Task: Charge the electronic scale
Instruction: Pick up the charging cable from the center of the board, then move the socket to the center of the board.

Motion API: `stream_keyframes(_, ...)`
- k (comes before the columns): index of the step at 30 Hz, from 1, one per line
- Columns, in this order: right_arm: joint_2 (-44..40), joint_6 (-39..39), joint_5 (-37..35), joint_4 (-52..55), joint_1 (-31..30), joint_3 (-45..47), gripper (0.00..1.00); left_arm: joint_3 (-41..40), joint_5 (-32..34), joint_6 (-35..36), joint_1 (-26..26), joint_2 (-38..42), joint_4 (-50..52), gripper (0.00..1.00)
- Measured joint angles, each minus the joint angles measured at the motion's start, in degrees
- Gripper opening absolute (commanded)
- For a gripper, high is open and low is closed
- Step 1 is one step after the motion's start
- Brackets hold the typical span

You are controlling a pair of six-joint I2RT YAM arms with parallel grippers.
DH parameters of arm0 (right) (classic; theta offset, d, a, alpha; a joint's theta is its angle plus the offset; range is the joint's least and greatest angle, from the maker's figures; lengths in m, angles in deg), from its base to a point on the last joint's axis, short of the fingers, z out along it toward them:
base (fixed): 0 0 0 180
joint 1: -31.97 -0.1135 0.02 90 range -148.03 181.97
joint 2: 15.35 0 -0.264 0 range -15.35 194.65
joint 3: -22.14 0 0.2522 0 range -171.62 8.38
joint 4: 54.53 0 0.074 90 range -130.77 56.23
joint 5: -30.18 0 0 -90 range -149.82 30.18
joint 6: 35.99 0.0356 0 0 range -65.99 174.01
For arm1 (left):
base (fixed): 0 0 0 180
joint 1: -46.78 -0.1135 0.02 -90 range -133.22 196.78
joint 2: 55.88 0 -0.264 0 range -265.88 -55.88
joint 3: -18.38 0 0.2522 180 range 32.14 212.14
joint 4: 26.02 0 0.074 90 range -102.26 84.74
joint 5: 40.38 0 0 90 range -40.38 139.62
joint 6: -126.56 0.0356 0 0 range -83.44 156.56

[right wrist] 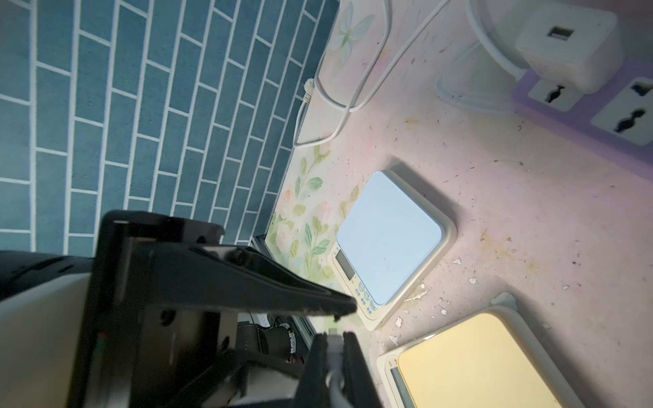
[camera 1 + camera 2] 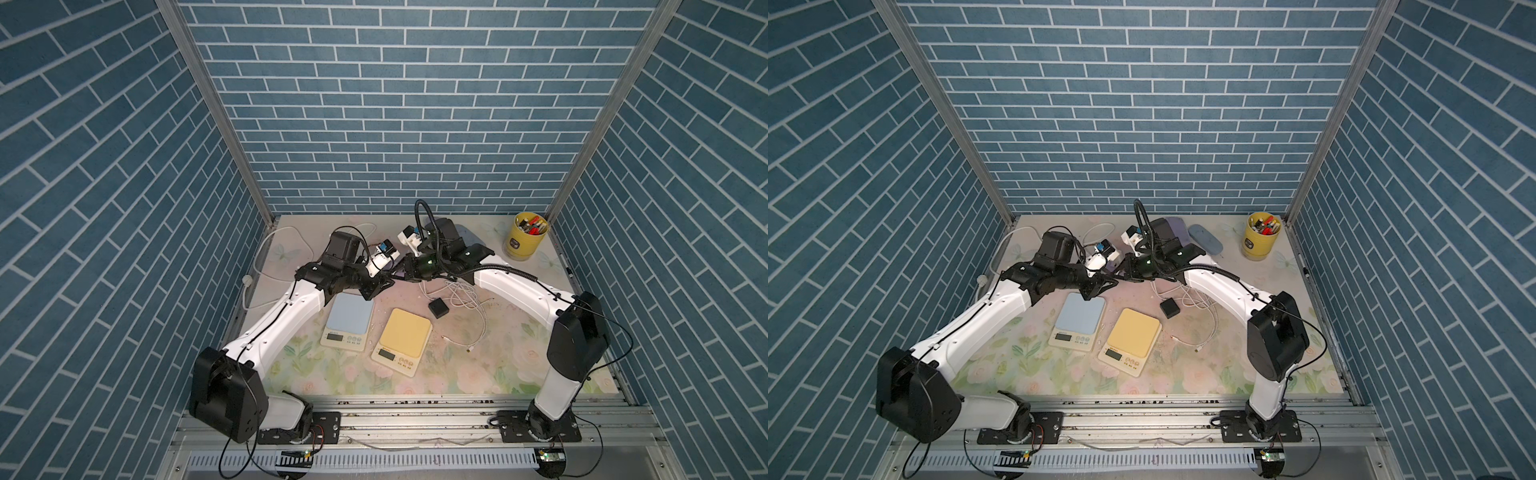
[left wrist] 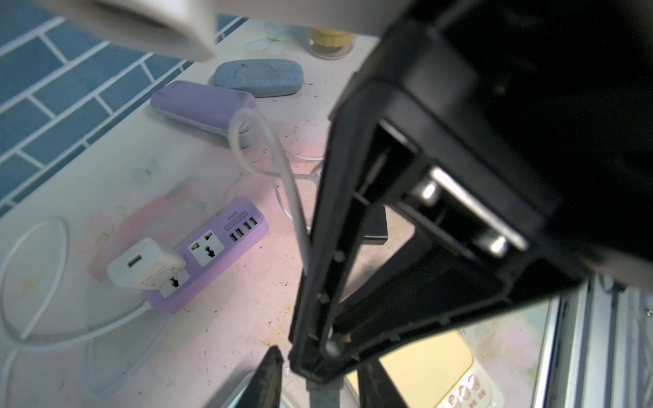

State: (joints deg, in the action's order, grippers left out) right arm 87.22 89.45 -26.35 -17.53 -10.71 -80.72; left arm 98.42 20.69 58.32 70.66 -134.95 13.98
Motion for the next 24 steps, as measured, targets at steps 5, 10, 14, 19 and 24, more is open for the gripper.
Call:
stream_keyframes(5, 3.17, -2.62, -15.21, 6.67, -0.07, -5.95, 0.0, 0.46, 1.29, -5.03, -3.98, -0.44, -4.33, 0.56)
stream_keyframes(10, 7.08, -3.37, -24.87, 8.33, 0.24, -8.81, 0.0, 10.01, 1.7, -9.6, -9.14, -9.25, -5.97, 0.53)
stream_keyframes(14, 10.51, -3.39, -27.1, 8.81, 0.68, -9.2, 0.0, 24.02, 1.6, -13.6, -11.47, -22.97, -6.56, 0.48)
stream_keyframes(19, 12.96, -3.34, -27.32, 9.42, 1.01, -8.98, 0.0, 44.76, 1.05, -17.94, -12.7, -43.06, -1.97, 0.43)
stream_keyframes(24, 13.0, -3.15, -26.8, 9.92, 1.14, -8.83, 0.0, 61.88, -0.7, -21.92, -13.2, -60.13, 6.58, 0.38)
